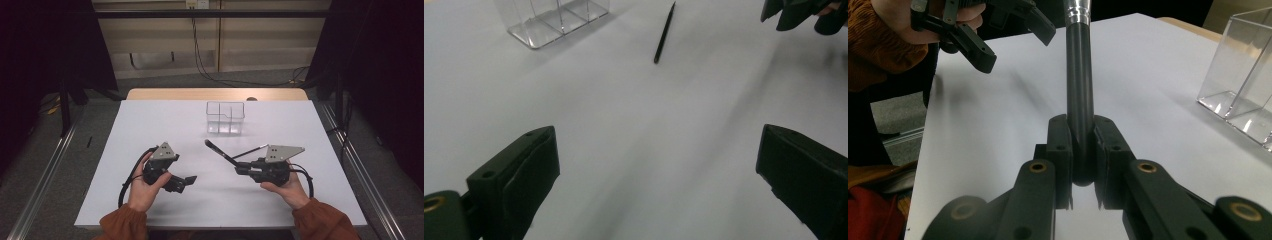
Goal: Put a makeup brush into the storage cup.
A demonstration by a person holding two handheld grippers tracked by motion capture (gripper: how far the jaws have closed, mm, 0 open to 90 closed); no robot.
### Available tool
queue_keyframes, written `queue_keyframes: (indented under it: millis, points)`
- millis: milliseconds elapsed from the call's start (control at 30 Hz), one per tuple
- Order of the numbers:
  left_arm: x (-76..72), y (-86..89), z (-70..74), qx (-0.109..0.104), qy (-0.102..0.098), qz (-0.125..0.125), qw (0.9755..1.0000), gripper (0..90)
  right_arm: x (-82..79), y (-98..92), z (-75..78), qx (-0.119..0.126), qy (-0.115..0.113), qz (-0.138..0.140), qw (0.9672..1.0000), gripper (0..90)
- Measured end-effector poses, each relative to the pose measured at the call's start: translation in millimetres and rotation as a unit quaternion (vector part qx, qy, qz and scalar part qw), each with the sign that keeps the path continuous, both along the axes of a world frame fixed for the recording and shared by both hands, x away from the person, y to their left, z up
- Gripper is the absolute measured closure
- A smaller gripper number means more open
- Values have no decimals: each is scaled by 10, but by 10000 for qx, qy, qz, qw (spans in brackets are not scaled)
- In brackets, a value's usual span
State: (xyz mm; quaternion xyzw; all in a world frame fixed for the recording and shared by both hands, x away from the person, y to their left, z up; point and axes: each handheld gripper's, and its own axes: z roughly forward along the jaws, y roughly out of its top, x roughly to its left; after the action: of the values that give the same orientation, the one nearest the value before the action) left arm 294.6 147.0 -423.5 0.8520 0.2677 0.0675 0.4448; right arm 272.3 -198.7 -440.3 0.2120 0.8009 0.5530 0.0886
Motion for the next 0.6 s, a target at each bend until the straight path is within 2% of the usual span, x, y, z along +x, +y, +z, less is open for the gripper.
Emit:
queue_keyframes:
  millis: [100,267,367,433,500,600]
  points:
    - [-14,-15,11,-134,-49,9,9999,37,-6,10,-6,13,-20,-26,10000,801]
    - [-35,-44,21,-379,-308,104,9988,33,-3,-5,-9,64,-29,-63,10000,801]
    - [-53,-68,20,-475,-369,95,9981,32,0,-11,-10,83,-20,-59,9999,801]
    - [-68,-98,16,-647,-402,53,9971,31,-1,-9,-13,86,-13,-49,9999,801]
    - [-82,-127,13,-718,-547,49,9959,32,-2,-4,-14,78,-14,-29,10000,801]
    - [-99,-165,11,-860,-658,36,9941,35,-6,-2,-6,91,-4,-20,10000,801]
